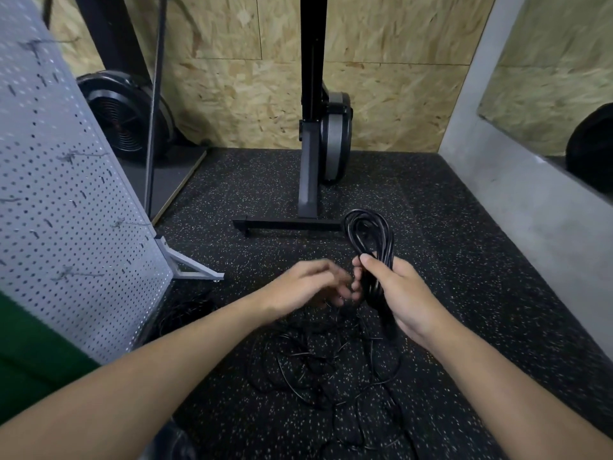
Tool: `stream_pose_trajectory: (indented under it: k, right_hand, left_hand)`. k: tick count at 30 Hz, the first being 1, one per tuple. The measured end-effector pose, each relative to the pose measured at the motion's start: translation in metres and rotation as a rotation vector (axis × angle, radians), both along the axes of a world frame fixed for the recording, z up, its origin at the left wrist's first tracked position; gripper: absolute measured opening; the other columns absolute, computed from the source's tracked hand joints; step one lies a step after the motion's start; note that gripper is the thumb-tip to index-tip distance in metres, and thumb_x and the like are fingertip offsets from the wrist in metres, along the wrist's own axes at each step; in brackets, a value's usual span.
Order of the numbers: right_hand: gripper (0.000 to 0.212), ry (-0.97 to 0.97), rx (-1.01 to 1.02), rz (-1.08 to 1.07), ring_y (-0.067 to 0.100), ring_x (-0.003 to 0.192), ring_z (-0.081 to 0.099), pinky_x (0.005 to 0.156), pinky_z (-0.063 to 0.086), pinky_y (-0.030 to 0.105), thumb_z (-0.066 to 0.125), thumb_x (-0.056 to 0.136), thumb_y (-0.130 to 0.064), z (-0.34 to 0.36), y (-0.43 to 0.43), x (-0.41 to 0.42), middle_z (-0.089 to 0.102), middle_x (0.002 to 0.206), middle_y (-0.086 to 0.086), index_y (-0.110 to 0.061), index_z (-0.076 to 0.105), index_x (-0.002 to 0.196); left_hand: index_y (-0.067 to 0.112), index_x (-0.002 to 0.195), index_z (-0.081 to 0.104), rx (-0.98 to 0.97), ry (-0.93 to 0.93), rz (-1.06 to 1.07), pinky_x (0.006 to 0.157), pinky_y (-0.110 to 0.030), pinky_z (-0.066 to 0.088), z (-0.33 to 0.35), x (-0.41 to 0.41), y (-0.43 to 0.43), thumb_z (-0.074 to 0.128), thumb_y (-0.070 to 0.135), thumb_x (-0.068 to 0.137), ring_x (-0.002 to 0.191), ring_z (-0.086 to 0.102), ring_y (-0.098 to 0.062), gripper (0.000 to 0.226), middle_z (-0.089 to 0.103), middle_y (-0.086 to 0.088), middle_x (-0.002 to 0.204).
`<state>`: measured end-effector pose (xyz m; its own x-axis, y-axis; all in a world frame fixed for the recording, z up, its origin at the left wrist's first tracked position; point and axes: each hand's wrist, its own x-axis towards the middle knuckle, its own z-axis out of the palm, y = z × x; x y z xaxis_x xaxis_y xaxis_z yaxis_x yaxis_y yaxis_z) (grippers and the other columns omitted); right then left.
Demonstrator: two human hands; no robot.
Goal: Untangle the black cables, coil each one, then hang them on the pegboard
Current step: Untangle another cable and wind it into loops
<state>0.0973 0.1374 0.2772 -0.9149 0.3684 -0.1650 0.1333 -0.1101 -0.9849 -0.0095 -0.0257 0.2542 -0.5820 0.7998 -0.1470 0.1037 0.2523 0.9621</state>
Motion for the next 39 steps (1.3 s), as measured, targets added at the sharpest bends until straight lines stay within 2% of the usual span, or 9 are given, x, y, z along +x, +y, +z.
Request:
stream_pose_trajectory:
  k: [5, 9, 14, 20, 24, 28, 30, 32, 39]
  right_hand:
    - [0.024, 0.016, -0.066, -0.037, 0.02, 0.074, 0.066, 0.084, 0.059, 0.049, 0.055, 0.108, -0.022, 0.001, 0.006, 0.001, 0.065, 0.079, 0.005, -0.005, 0.069, 0.098]
    - [0.025, -0.045, 0.372, -0.09, 0.018, 0.073, 0.068, 0.087, 0.06, 0.049, 0.052, 0.108, -0.035, 0.002, 0.017, 0.006, 0.062, 0.079, -0.001, -0.017, 0.065, 0.096]
    - [0.04, -0.252, 0.823, 0.092, 0.016, 0.086, 0.061, 0.074, 0.044, 0.036, 0.041, 0.107, -0.056, 0.006, 0.029, 0.012, 0.067, 0.1, 0.0, -0.021, 0.059, 0.114]
    - [0.102, -0.408, 0.841, 0.307, 0.03, 0.149, 0.04, 0.118, 0.034, 0.046, 0.012, 0.086, -0.089, -0.004, 0.027, 0.011, 0.042, 0.163, 0.011, -0.024, 0.029, 0.163]
    - [0.112, -0.423, 0.751, 0.392, 0.021, 0.157, 0.024, 0.123, 0.021, 0.047, 0.005, 0.074, -0.1, 0.004, 0.021, 0.016, 0.025, 0.17, -0.006, -0.037, 0.023, 0.164]
    - [0.071, -0.343, 0.787, 0.585, 0.014, 0.145, 0.042, 0.115, 0.036, 0.038, 0.045, 0.095, -0.077, 0.002, 0.022, 0.016, 0.043, 0.156, -0.017, -0.047, 0.03, 0.158]
    - [0.046, -0.297, 0.859, 0.616, 0.006, 0.111, 0.062, 0.094, 0.049, 0.03, 0.053, 0.102, -0.058, -0.001, 0.022, 0.014, 0.066, 0.122, -0.012, -0.039, 0.049, 0.143]
    - [0.02, -0.256, 0.909, 0.588, 0.006, 0.067, 0.053, 0.065, 0.042, 0.028, 0.053, 0.105, -0.044, -0.003, 0.022, 0.011, 0.058, 0.079, -0.01, -0.025, 0.059, 0.108]
    - [0.025, -0.242, 0.865, 0.498, 0.017, 0.059, 0.055, 0.063, 0.046, 0.04, 0.054, 0.103, -0.04, -0.008, 0.03, 0.002, 0.058, 0.068, -0.002, -0.022, 0.068, 0.095]
  left_hand:
    - [0.029, 0.104, 0.08, -0.409, 0.411, -0.335, 0.089, -0.036, 0.058, -0.038, 0.01, -0.005, 0.068, 0.037, 0.099, 0.092, 0.072, -0.012, 0.016, 0.078, 0.011, 0.099]
    - [0.021, 0.097, 0.076, -0.457, 0.607, -0.269, 0.063, -0.016, 0.044, -0.033, 0.002, -0.01, 0.064, 0.045, 0.102, 0.066, 0.061, 0.001, 0.027, 0.073, 0.012, 0.083]
    - [0.019, 0.092, 0.07, -0.226, 0.727, -0.06, 0.069, -0.028, 0.051, -0.009, 0.0, -0.005, 0.073, 0.041, 0.095, 0.076, 0.064, -0.009, 0.022, 0.071, 0.006, 0.084]
    - [0.018, 0.097, 0.064, 0.091, 0.823, 0.107, 0.065, -0.019, 0.046, 0.016, 0.014, 0.006, 0.085, 0.034, 0.086, 0.074, 0.056, -0.007, 0.029, 0.063, 0.015, 0.085]
    - [0.012, 0.095, 0.065, 0.159, 0.834, 0.143, 0.069, -0.016, 0.044, 0.02, 0.014, 0.009, 0.087, 0.024, 0.084, 0.079, 0.058, -0.008, 0.027, 0.065, 0.008, 0.088]
    - [0.013, 0.093, 0.068, 0.161, 0.77, 0.136, 0.071, -0.016, 0.045, 0.021, 0.008, 0.005, 0.09, 0.025, 0.081, 0.081, 0.061, -0.01, 0.027, 0.069, 0.007, 0.087]
    - [0.014, 0.093, 0.07, 0.158, 0.757, 0.128, 0.074, -0.02, 0.049, 0.02, 0.006, 0.002, 0.091, 0.027, 0.08, 0.084, 0.063, -0.011, 0.028, 0.07, 0.008, 0.089]
    - [0.015, 0.095, 0.071, 0.158, 0.773, 0.135, 0.076, -0.024, 0.052, 0.02, 0.005, 0.002, 0.09, 0.03, 0.08, 0.087, 0.064, -0.012, 0.028, 0.069, 0.007, 0.092]
    - [0.018, 0.102, 0.071, 0.12, 0.806, 0.214, 0.085, -0.019, 0.049, 0.012, -0.002, 0.004, 0.086, 0.038, 0.085, 0.095, 0.059, -0.01, 0.03, 0.06, 0.003, 0.103]
